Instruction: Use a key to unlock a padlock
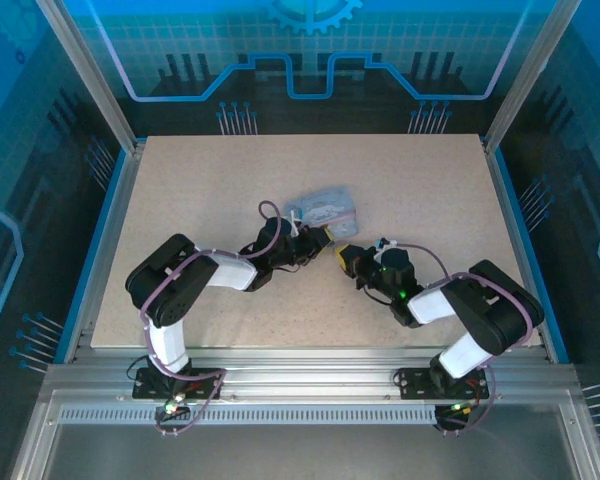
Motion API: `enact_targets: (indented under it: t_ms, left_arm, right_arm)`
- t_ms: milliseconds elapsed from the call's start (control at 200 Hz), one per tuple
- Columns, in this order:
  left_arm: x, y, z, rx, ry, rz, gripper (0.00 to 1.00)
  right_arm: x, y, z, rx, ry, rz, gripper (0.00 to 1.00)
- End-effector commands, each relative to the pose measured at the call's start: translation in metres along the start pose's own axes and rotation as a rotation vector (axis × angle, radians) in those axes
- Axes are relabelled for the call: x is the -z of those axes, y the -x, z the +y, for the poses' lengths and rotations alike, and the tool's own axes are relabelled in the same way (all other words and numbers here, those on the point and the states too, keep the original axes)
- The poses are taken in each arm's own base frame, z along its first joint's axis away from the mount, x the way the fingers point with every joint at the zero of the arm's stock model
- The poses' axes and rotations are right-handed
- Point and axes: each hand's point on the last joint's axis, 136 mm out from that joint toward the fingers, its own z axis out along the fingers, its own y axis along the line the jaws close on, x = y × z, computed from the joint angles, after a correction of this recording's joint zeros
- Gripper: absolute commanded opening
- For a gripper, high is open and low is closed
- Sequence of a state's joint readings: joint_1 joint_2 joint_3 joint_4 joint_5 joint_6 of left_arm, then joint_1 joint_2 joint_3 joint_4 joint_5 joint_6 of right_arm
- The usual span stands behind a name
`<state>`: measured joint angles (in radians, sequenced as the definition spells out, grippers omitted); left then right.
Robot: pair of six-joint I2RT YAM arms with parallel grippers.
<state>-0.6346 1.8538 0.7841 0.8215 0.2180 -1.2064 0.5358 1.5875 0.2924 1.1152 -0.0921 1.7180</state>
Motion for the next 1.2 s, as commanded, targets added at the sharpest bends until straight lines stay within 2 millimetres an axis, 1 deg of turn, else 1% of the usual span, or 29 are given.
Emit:
enact_targets:
  t_ms: [0,105,160,305,420,530,580,710,791,906,1096,1196]
  left_arm:
    - [0.000,-0.008,-0.035,-0.019,-0.136,0.038,0.00]
    - [0.000,-0.009,-0.035,-0.018,-0.139,0.046,0.00]
    - [0.001,-0.010,-0.036,-0.021,-0.143,0.051,0.00]
    - [0.002,-0.012,-0.035,-0.019,-0.144,0.060,0.00]
    - [0.003,-0.015,-0.038,-0.020,-0.153,0.072,0.00]
    - [0.005,-0.016,-0.040,-0.022,-0.160,0.082,0.00]
    - [0.006,-0.016,-0.042,-0.025,-0.162,0.081,0.00]
    - [0.006,-0.018,-0.044,-0.030,-0.159,0.095,0.00]
    - [0.006,-0.019,-0.043,-0.031,-0.158,0.100,0.00]
    - [0.004,-0.022,-0.039,-0.026,-0.146,0.110,0.00]
    - [-0.001,-0.037,-0.036,-0.031,-0.135,0.150,0.00]
    - [-0.002,-0.039,-0.034,-0.029,-0.127,0.156,0.00]
  right_arm:
    - [-0.003,0.000,-0.017,-0.091,-0.038,-0.016,0.00]
    - [-0.006,0.001,-0.023,-0.118,-0.056,-0.013,0.00]
    - [-0.009,0.000,-0.022,-0.123,-0.050,-0.008,0.00]
    - [-0.020,0.000,-0.017,-0.152,-0.023,0.009,0.00]
    - [-0.031,0.000,-0.005,-0.129,0.026,0.034,0.00]
    - [-0.036,0.002,-0.003,-0.118,0.049,0.038,0.00]
    - [-0.038,0.001,0.000,-0.082,0.051,0.043,0.00]
    - [-0.039,-0.001,-0.003,-0.020,-0.010,0.047,0.00]
    - [-0.037,0.002,0.003,-0.021,0.012,0.035,0.00]
    - [-0.039,0.002,0.008,-0.026,0.020,0.048,0.00]
    - [-0.042,-0.001,0.015,-0.026,0.037,0.060,0.00]
    - [-0.042,-0.001,0.017,-0.025,0.042,0.062,0.00]
